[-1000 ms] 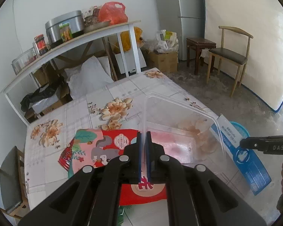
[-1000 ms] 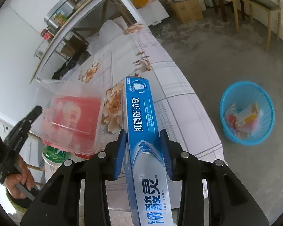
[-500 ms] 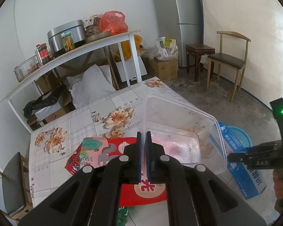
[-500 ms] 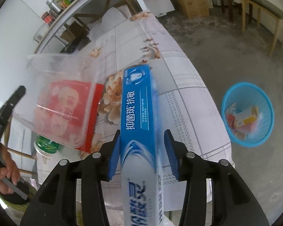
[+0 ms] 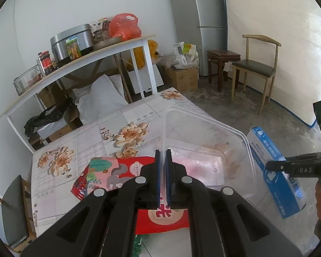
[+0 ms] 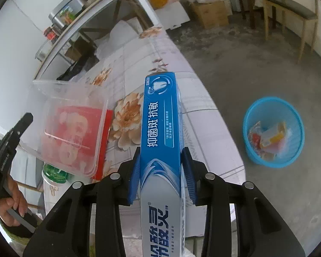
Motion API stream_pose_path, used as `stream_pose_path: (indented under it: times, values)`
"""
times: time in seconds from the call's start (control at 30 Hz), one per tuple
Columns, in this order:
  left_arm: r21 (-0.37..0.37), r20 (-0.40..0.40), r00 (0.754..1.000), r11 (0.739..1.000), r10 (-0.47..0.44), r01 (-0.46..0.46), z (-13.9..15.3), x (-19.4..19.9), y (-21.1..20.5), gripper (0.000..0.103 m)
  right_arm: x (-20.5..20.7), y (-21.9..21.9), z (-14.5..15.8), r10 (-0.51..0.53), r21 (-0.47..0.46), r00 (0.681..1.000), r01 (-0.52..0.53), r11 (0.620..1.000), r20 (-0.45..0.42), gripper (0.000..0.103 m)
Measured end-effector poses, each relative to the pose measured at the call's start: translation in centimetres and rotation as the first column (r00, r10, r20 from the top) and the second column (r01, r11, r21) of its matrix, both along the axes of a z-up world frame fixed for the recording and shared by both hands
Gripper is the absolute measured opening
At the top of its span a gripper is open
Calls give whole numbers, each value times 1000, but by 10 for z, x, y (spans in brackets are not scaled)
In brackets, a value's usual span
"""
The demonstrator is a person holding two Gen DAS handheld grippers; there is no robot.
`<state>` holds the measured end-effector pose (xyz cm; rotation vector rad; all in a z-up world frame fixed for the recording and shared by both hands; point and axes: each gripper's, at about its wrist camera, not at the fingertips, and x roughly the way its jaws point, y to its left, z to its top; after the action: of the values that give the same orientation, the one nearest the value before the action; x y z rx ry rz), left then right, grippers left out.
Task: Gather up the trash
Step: 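Carry the container and toothpaste box over the wastebasket and open both tools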
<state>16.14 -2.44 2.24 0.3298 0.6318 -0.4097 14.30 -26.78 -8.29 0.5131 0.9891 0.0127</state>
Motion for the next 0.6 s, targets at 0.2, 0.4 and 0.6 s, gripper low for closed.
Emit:
stream_pose_path:
  times: [0.2, 0.4, 0.6]
  values:
    - [-3, 7, 1000, 1000, -20, 20, 3, 1, -5, 3, -8, -11, 6, -40, 16, 999, 40, 999, 25, 34]
    - [-4, 7, 998, 998, -66, 66, 8, -2, -28, 3, -24, -39, 11, -119, 36, 991, 117, 993, 56, 34]
    - [11, -7, 986, 986, -169, 169, 9, -2, -76, 3, -50, -87, 9, -246, 68, 967, 242, 968, 61, 34]
